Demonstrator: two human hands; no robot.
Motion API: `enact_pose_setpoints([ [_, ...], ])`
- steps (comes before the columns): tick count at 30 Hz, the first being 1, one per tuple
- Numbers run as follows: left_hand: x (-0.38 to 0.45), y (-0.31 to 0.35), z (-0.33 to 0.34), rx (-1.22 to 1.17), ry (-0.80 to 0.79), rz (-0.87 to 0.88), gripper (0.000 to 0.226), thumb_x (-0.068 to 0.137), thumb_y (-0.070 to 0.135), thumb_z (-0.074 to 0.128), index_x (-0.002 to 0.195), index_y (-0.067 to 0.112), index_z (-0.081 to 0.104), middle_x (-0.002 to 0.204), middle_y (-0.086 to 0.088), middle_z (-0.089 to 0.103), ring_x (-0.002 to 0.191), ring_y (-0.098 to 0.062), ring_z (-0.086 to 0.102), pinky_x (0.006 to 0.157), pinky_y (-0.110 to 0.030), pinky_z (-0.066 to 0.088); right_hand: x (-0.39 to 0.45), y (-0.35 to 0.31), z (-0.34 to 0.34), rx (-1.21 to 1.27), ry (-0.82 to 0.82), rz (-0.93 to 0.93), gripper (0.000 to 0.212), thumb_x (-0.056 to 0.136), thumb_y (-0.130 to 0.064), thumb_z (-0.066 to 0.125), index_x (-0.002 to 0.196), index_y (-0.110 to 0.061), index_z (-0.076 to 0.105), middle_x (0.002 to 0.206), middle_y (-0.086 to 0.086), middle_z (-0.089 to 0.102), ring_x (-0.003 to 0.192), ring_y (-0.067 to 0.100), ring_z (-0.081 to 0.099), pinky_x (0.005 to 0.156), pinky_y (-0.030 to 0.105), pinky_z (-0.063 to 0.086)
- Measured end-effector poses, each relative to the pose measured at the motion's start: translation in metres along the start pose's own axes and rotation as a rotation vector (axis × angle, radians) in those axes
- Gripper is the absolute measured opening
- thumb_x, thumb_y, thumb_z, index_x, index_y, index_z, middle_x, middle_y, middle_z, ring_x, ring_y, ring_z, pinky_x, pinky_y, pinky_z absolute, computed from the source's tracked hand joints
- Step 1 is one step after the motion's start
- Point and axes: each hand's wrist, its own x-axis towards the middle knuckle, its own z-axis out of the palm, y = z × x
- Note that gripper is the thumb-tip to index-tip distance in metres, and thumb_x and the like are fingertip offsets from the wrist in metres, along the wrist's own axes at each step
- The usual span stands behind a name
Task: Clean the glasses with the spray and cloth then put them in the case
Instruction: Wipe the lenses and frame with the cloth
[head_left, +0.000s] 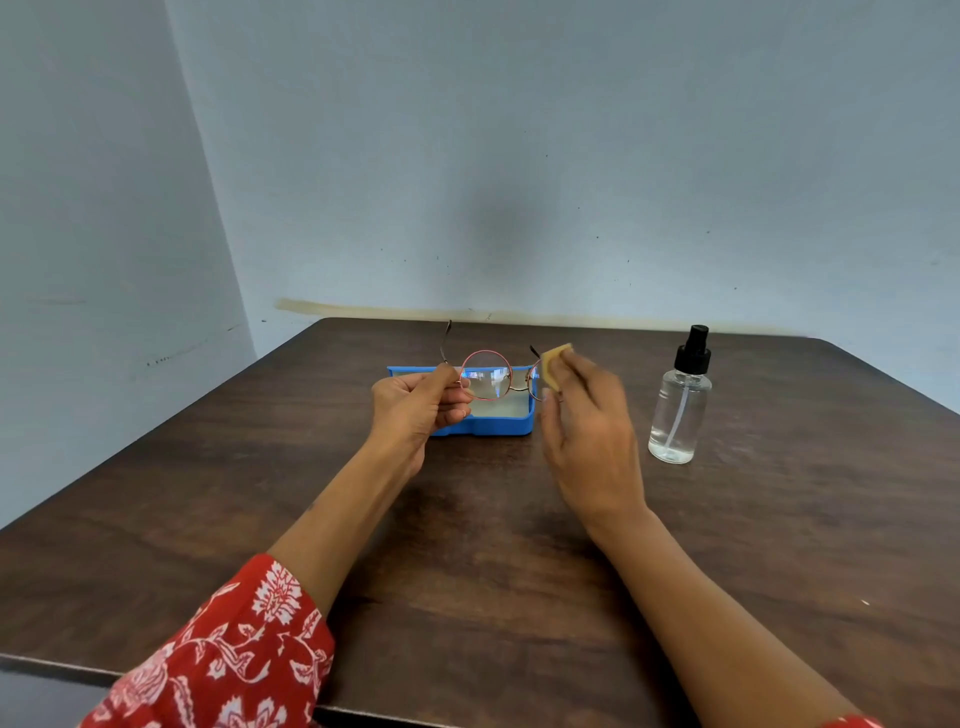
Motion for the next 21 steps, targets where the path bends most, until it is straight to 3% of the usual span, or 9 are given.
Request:
enact_pose_setpoints([
  [3, -0.001, 0.000, 0.001, 0.001, -0.003, -0.003, 0.012, 0.083, 0.009, 0.065, 0.078, -0.002, 0.068, 0.050, -0.003, 0.065, 0.041, -0.007, 0.057, 0.043, -0.014, 0.049, 0.000, 0.006, -0.003, -0.010, 0.030, 0.076, 0.038, 0.092, -0.018, 0.045, 0.118, 0.006, 0.059, 0.120, 0.019, 0.058, 0.113, 0.024, 0.048, 0.102, 0.012, 0.026],
  [9, -0.002, 0.000, 0.000, 0.005, 0.003, 0.006, 0.013, 0.083, 0.009, 0.065, 0.073, 0.001, 0.068, 0.051, -0.003, 0.065, 0.042, -0.008, 0.057, 0.044, -0.015, 0.049, -0.001, -0.003, 0.005, -0.002, -0.049, -0.113, 0.032, 0.091, -0.012, 0.049, 0.114, 0.005, 0.063, 0.117, 0.018, 0.061, 0.110, 0.028, 0.055, 0.098, 0.022, 0.039],
  [15, -0.001, 0.000, 0.001, 0.004, -0.005, -0.003, 0.012, 0.083, 0.009, 0.066, 0.075, -0.001, 0.068, 0.050, -0.003, 0.065, 0.042, -0.007, 0.057, 0.043, -0.015, 0.048, 0.000, 0.008, -0.002, 0.001, 0.039, 0.088, 0.035, 0.092, -0.015, 0.046, 0.115, 0.006, 0.062, 0.117, 0.019, 0.060, 0.111, 0.019, 0.045, 0.099, 0.013, 0.027],
  [21, -0.002, -0.001, 0.000, 0.014, -0.011, 0.016, 0.014, 0.083, 0.008, 0.065, 0.071, 0.001, 0.068, 0.049, -0.003, 0.065, 0.042, -0.008, 0.058, 0.043, -0.014, 0.048, -0.002, -0.007, 0.005, -0.011, -0.059, -0.119, 0.031, 0.088, -0.008, 0.051, 0.114, 0.004, 0.063, 0.115, 0.017, 0.061, 0.109, 0.027, 0.053, 0.097, 0.023, 0.037],
])
